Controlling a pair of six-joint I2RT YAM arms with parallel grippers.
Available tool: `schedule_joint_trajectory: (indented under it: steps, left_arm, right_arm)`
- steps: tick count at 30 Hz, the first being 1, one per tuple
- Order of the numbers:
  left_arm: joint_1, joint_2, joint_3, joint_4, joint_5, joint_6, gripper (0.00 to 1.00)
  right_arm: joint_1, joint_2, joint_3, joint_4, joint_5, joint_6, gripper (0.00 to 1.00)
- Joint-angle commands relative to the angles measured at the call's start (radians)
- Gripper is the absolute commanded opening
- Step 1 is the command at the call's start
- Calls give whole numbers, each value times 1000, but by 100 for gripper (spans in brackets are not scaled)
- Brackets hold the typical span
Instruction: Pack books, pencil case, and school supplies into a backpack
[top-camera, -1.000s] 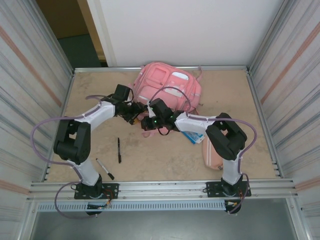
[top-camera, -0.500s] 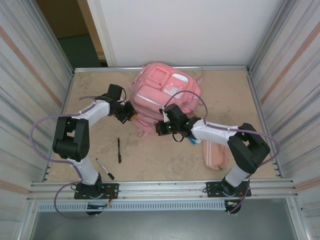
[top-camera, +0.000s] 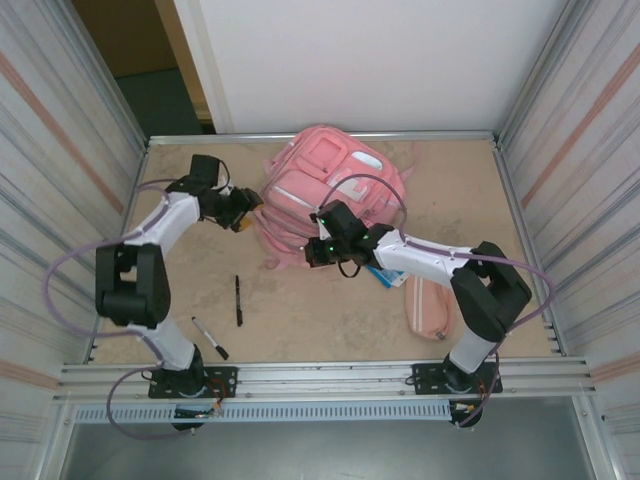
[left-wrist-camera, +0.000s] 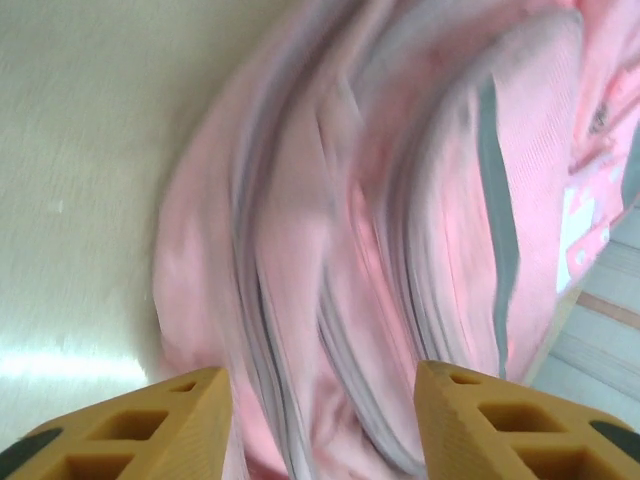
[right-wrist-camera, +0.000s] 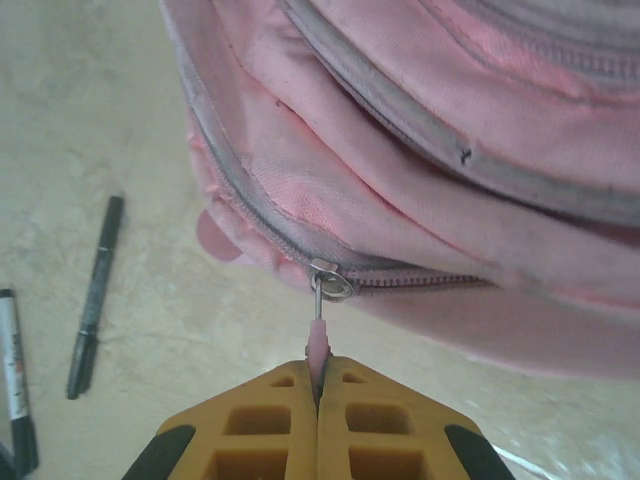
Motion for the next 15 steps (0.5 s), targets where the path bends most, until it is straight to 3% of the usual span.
schedule_joint_trajectory:
  steps: [1,6,15]
  left_arm:
    - [-89,-83,-82,-3,-48,-44,54]
    - [-201,-75,-102,31,-146,-109,56]
    - [-251,-51,-172,88,-217,-274,57]
  right_arm:
    - [18,35,67,42,-75,-10,0]
    - [25,76,97,51,-123,9,0]
    - [39,36,43,106,-102,49,0]
